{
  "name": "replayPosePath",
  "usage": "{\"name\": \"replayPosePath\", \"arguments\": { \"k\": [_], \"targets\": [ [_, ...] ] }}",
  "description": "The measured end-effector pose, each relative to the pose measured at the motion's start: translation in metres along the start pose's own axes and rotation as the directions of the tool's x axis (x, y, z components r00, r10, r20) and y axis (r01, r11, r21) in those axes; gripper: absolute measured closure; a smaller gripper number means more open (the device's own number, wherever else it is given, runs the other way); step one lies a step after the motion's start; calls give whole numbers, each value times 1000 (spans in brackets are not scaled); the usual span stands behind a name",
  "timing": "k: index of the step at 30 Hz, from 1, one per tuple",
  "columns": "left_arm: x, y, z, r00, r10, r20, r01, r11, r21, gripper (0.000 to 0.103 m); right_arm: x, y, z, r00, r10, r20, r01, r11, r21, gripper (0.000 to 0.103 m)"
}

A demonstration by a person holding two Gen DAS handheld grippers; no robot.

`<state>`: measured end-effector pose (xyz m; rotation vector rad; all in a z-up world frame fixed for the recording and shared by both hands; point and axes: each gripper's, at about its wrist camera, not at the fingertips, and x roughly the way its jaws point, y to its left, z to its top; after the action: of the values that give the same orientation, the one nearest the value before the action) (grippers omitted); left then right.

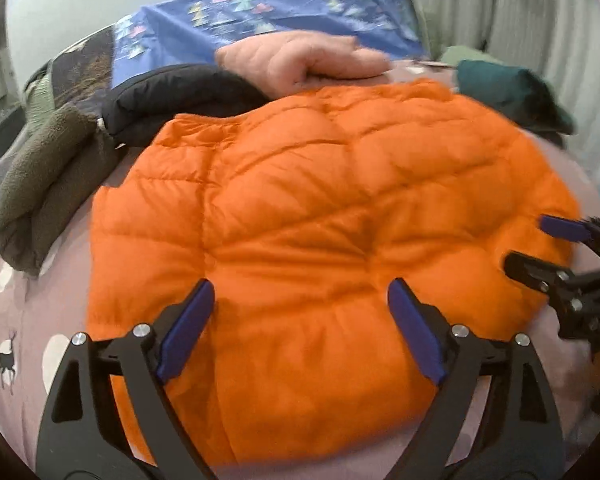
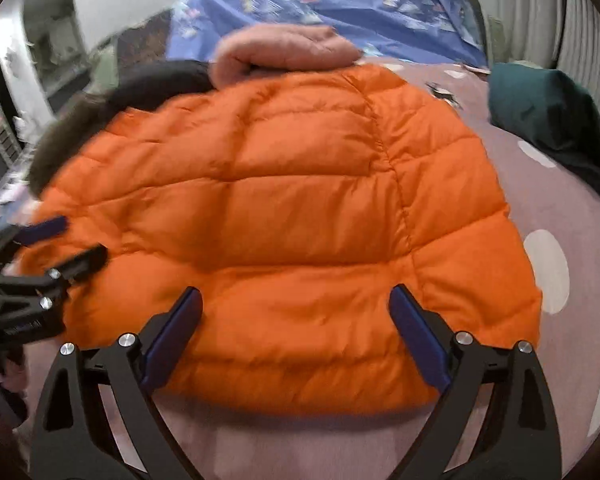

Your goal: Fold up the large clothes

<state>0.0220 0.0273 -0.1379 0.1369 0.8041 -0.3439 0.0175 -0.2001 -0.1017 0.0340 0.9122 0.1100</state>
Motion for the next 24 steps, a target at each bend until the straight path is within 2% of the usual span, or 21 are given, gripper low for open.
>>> {"name": "replayPosePath", "arguments": {
  "k": [2,5,7,9,12,14,17,21,24],
  "targets": [
    [4,-5,-8,1000,-2,-14,2,1000,31,13,16,1,-11,998,-38,-44,37,999,-35,7],
    [12,-12,-15,1000,28,-13,-27,999,40,11,13,0,-11,998,-32,-48,31,999,-13,7],
    [4,-14,-11,1000,19,-1,-18,999,40,13,-2,-2,-2,1000,4,-22,-4,1000,-4,7],
    [-9,-7,-6,1000,17,26,-17,1000,25,13,-19,-7,9,999,25,40,-25,1000,-2,7],
    [-28,20,2,997,23,78,-19,998,-60,13,-37,-21,30,989,-16,144,14,1000,9,7],
    [-32,40,5,995,48,92,-37,992,-121,13,-38,-30,44,984,-40,173,35,999,31,7],
    [-28,66,3,985,160,59,-148,973,-178,13,-25,-46,68,983,-74,166,61,995,80,7],
    [-26,93,-12,978,206,12,-197,949,-247,13,-11,-55,94,981,-35,191,14,994,111,7],
    [-24,114,-23,978,209,-21,-206,929,-307,13,-1,-48,110,975,9,223,-29,996,88,7]
  ]
}}
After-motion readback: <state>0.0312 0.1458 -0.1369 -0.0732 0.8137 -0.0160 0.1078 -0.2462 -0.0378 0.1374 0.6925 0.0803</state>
